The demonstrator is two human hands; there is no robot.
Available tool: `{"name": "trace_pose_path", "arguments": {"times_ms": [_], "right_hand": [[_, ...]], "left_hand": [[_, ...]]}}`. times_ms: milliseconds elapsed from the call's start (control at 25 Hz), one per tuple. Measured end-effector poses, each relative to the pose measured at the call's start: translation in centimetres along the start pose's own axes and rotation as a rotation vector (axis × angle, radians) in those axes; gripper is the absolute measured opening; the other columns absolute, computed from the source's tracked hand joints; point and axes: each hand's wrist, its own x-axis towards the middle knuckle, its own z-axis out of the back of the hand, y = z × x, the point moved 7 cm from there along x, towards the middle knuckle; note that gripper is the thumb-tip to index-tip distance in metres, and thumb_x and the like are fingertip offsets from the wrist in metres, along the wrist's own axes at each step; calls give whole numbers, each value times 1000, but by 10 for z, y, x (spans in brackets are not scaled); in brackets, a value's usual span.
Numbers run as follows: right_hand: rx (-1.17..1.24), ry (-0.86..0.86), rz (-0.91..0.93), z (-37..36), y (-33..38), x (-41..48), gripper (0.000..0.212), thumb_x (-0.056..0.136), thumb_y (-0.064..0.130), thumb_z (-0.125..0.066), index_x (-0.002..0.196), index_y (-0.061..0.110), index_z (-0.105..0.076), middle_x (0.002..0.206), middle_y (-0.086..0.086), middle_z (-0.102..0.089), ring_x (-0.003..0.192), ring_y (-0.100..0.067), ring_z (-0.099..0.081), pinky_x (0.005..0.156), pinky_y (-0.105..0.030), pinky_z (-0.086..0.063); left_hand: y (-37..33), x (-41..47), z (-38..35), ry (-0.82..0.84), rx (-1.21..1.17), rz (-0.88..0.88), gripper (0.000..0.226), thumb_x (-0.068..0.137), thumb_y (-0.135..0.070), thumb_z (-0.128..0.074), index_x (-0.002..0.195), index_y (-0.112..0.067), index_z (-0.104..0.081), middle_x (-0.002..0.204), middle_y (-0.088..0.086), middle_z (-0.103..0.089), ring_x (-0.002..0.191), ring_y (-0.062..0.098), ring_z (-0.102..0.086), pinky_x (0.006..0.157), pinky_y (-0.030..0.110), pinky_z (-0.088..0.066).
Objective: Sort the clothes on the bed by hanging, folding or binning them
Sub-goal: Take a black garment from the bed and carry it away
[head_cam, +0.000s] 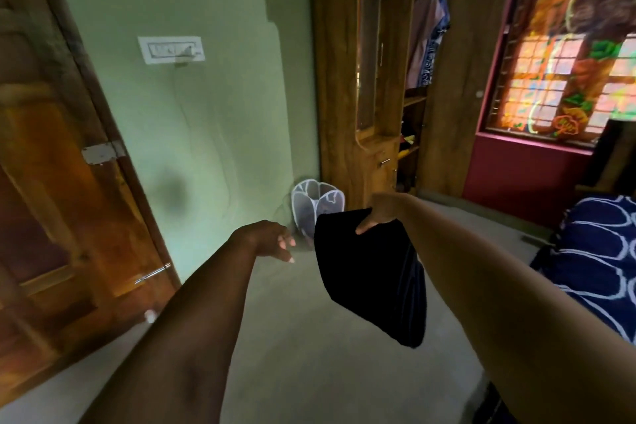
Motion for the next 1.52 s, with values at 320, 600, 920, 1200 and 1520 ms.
{"name": "trace_pose_path", "arguments": {"times_ms": [320, 600, 920, 1200, 1520], "right_hand": [[8, -15, -218, 41, -79, 122, 77, 76, 52, -72, 134, 7, -50, 129, -8, -54, 122, -29, -50, 95, -30, -39], [58, -54, -408, 61, -171, 167, 59, 81, 49, -69, 121, 7, -59, 106, -8, -57, 111, -29, -55, 78, -27, -38], [124, -34, -601, 87, -336, 165, 65, 80, 48, -70, 127, 5, -57, 124, -12, -58, 109, -29, -55, 81, -26, -42], [117, -132, -692, 150, -518, 164, 71, 73, 49, -76, 131, 13, -56, 130, -9, -57, 119, -28, -53, 98, -30, -43], [132, -209, -762, 200, -688, 173, 65, 76, 45, -74, 129, 12, -57, 126, -10, -58, 119, -28, -52, 91, -28, -40]], "left_hand": [[-5, 187, 67, 50, 183, -198, 45, 79, -42, -73, 119, -22, -63, 113, -3, -67, 101, 19, -62, 86, 28, -46], [-64, 327, 84, 79, 235, -430, 48, 79, -46, -73, 118, -21, -63, 117, 2, -66, 101, 20, -61, 86, 31, -50], [-203, 461, 69, 199, 171, -590, 51, 81, -41, -72, 127, -25, -56, 121, -4, -60, 105, 14, -56, 86, 27, -48], [-392, 586, 74, 187, 248, -733, 50, 79, -48, -72, 122, -27, -59, 110, -9, -61, 100, 10, -56, 81, 26, -46], [-556, 706, 71, 162, 270, -841, 49, 78, -48, -72, 121, -29, -59, 114, -10, -62, 102, 11, -57, 87, 30, -49]]}}
